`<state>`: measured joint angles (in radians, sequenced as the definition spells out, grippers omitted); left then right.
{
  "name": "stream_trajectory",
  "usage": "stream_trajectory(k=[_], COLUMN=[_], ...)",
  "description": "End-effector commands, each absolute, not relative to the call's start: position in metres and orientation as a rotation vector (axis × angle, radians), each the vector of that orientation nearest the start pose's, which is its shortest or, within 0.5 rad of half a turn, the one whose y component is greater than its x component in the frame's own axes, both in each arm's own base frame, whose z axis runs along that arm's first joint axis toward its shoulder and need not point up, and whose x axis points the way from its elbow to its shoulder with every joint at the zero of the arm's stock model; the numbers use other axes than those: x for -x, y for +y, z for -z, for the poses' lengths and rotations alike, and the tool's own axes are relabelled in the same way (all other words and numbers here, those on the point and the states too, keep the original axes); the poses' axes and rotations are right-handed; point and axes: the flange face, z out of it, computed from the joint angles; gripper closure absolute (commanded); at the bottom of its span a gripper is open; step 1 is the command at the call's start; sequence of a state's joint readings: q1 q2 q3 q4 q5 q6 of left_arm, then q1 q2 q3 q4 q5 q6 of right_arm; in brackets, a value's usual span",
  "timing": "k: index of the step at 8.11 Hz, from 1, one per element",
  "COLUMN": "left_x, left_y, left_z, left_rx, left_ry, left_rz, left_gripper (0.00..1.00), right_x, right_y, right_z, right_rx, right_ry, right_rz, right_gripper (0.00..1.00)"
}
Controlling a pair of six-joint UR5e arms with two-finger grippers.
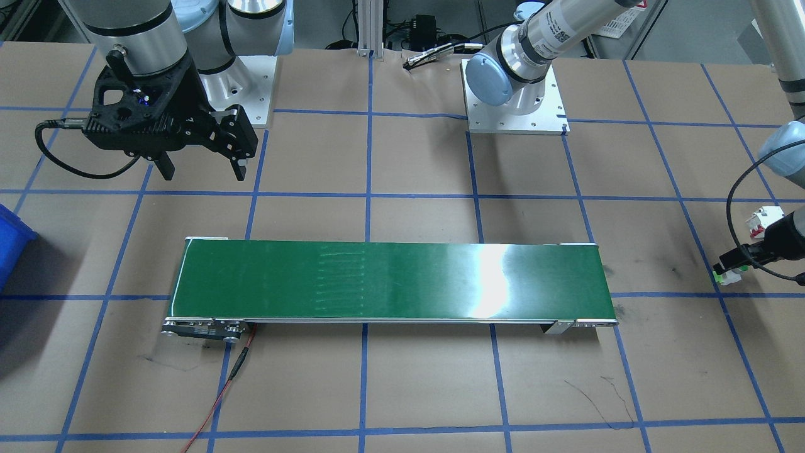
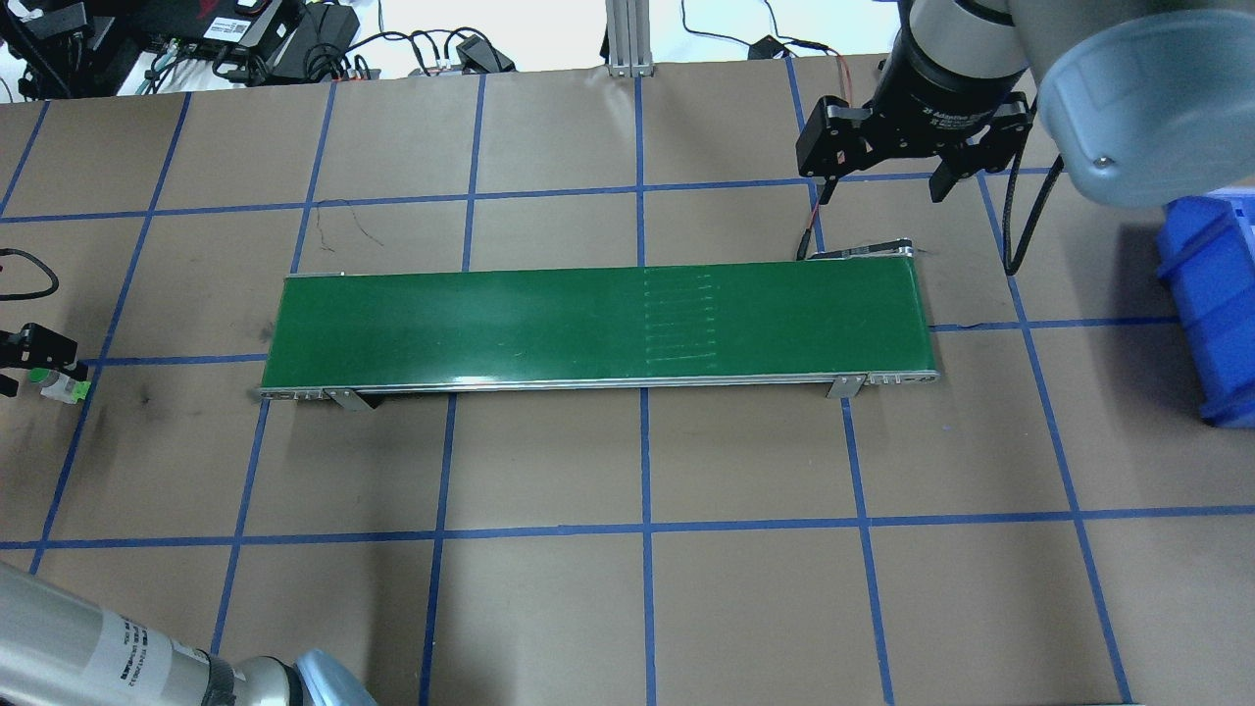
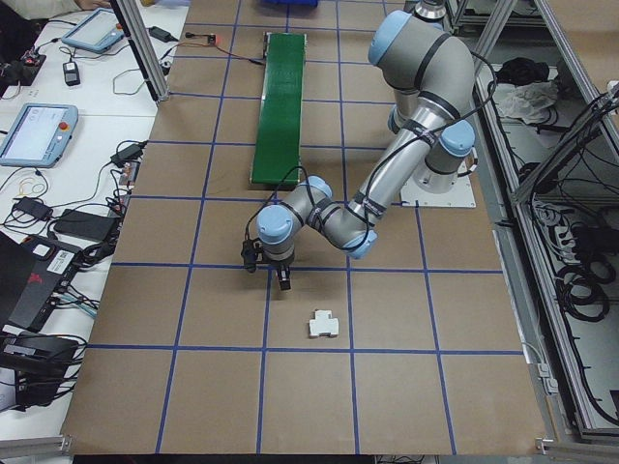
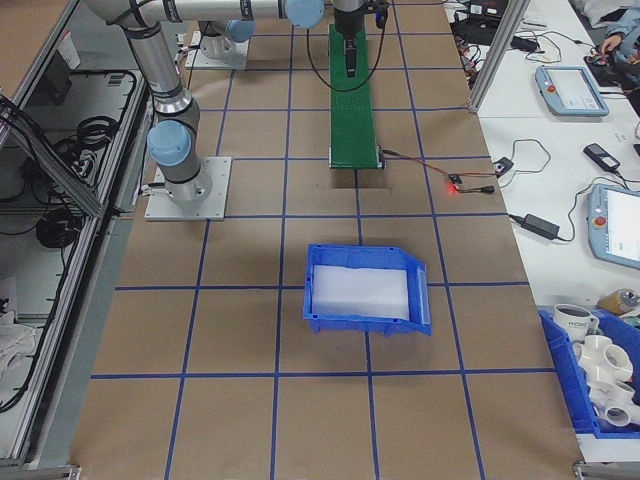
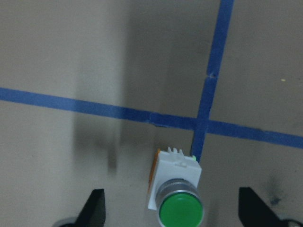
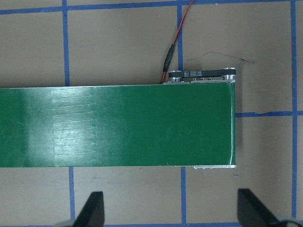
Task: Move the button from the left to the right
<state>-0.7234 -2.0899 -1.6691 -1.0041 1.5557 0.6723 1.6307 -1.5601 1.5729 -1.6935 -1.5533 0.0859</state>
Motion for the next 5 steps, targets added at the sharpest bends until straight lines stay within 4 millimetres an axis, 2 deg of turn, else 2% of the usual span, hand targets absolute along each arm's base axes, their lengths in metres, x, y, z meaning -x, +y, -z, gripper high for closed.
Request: stream_trajectory(k=[1,2,3,5], left_x=[-0.3806,-0.3815,-0.3820,-0.3820], left_y=[-0.5167,-0.5175,-0.5180,-0.5181], left_z=[-0.1836,-0.1796,-0.1754,-0.1744], left_rx=[0.290,0.290,0.290,0.300], left_ry=[3.187,3.186,3.187,3.189], left_rz=[-0.062,-0.060,-0.062,-0.062], left_gripper=[0.00,0.07,0.24,0.95], right_x=[-0.1649,-0.1650,-0.1650,-0.1650], right_y=[-0.4974,-0.4975,-0.4977,-0.4978], right_z=[-0.4936,-0.4937,-0.4939,-0.4947], right_rx=[-0.039,-0.039,-0.037,-0.039], right_ry=[3.114,3.112,3.112,3.112], right_rz=[0.163,0.165,0.167,0.170], right_gripper=[0.00,0.00,0.00,0.00])
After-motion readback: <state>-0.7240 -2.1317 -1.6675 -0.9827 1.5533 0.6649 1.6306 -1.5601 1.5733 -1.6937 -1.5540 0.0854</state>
